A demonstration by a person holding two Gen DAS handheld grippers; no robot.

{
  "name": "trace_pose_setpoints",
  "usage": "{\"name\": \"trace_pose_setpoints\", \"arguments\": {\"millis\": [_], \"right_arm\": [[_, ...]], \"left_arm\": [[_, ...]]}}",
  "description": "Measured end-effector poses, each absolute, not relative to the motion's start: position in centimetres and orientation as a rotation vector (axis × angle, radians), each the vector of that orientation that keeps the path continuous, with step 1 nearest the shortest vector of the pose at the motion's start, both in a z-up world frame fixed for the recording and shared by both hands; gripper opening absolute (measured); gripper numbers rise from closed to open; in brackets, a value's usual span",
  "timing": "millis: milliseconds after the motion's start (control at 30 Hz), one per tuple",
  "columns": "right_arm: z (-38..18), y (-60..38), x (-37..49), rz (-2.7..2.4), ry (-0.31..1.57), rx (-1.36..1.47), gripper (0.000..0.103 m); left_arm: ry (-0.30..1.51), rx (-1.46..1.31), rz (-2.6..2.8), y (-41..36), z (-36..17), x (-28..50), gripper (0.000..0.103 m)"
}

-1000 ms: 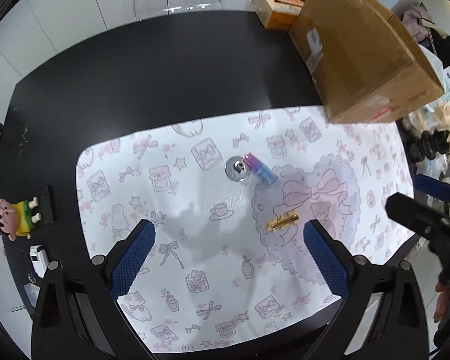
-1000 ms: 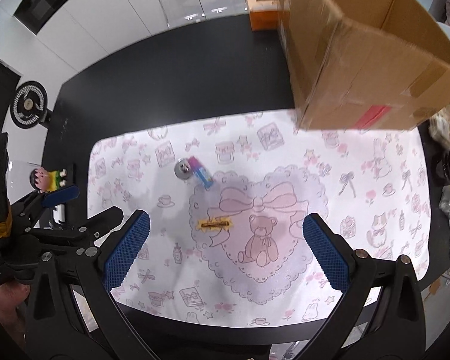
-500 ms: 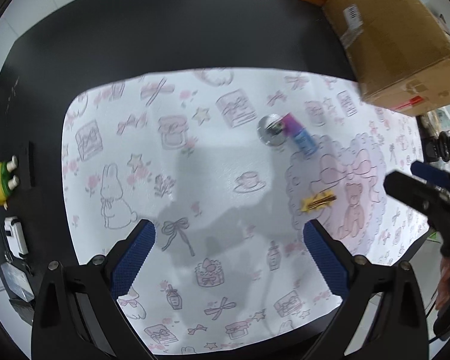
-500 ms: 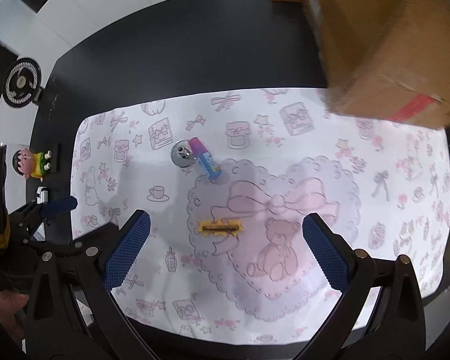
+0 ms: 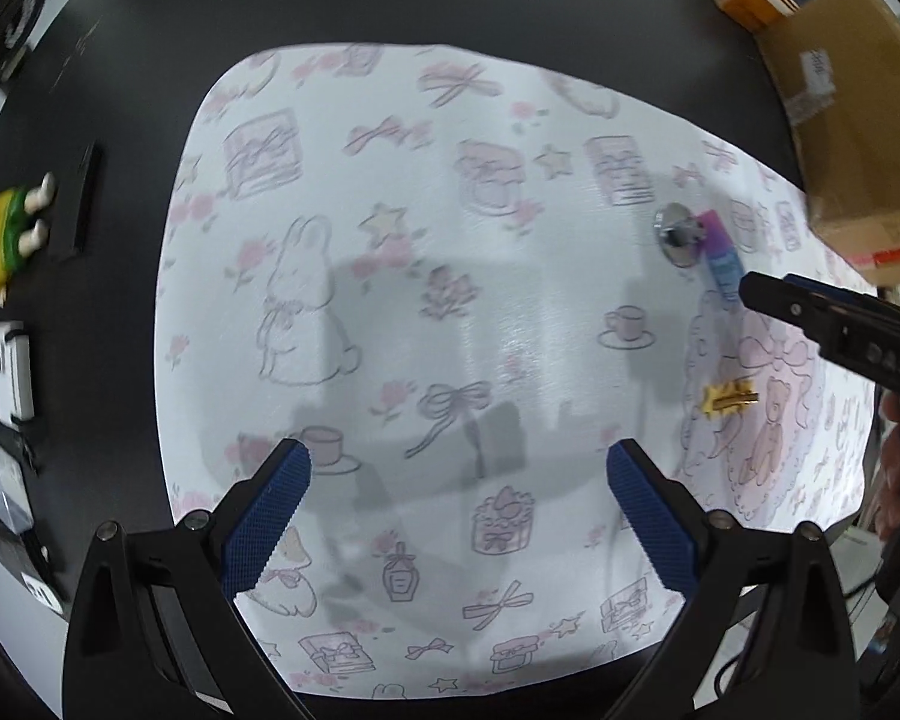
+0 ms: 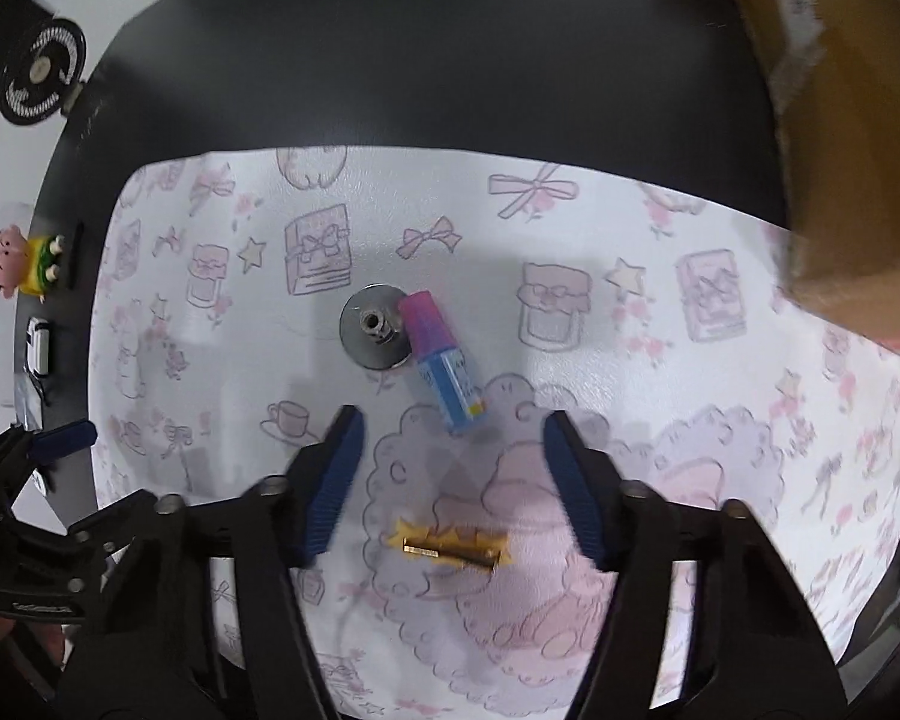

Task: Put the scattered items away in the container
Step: 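Grasp the pink-blue bottle with the right tool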

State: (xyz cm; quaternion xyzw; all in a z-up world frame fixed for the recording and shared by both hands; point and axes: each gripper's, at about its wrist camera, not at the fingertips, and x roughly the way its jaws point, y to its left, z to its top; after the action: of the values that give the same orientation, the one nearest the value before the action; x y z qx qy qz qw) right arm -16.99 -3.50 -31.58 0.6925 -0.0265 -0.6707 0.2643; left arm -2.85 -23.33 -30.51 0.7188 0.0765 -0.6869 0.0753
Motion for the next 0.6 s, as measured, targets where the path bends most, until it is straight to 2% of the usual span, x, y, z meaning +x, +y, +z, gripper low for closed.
{"name": "trace_pose_setpoints", "arguments": {"millis": [67,200,267,333,600], "right_arm": [[-32.1,-4.1,-17.1,-1.793,-0.038,1.874,0.045],[-33.0,-5.4,-17.2,-1.756,0.028,1.877,0.035],[-33.1,-5.8,-17.2,-1.76,0.062,1.869,0.025],[-33.2,-6.1,-17.2,-1.764,0.093,1.861,0.02],[-33.4,-4.7,-18.1,-1.729,-0.003,1.879,0.018]], "left_arm": [[0.272,2.143,-2.045,-23.9,-30.5,-2.4,0.099],[0.329,2.125,-1.996,-24.8,-30.9,-1.4,0.099],[0.368,2.111,-1.985,-25.0,-30.9,-1.1,0.099],[0.382,2.099,-1.985,-25.1,-30.9,-0.8,0.099],[0.442,2.076,-1.966,-25.4,-31.1,0.6,0.099]]}}
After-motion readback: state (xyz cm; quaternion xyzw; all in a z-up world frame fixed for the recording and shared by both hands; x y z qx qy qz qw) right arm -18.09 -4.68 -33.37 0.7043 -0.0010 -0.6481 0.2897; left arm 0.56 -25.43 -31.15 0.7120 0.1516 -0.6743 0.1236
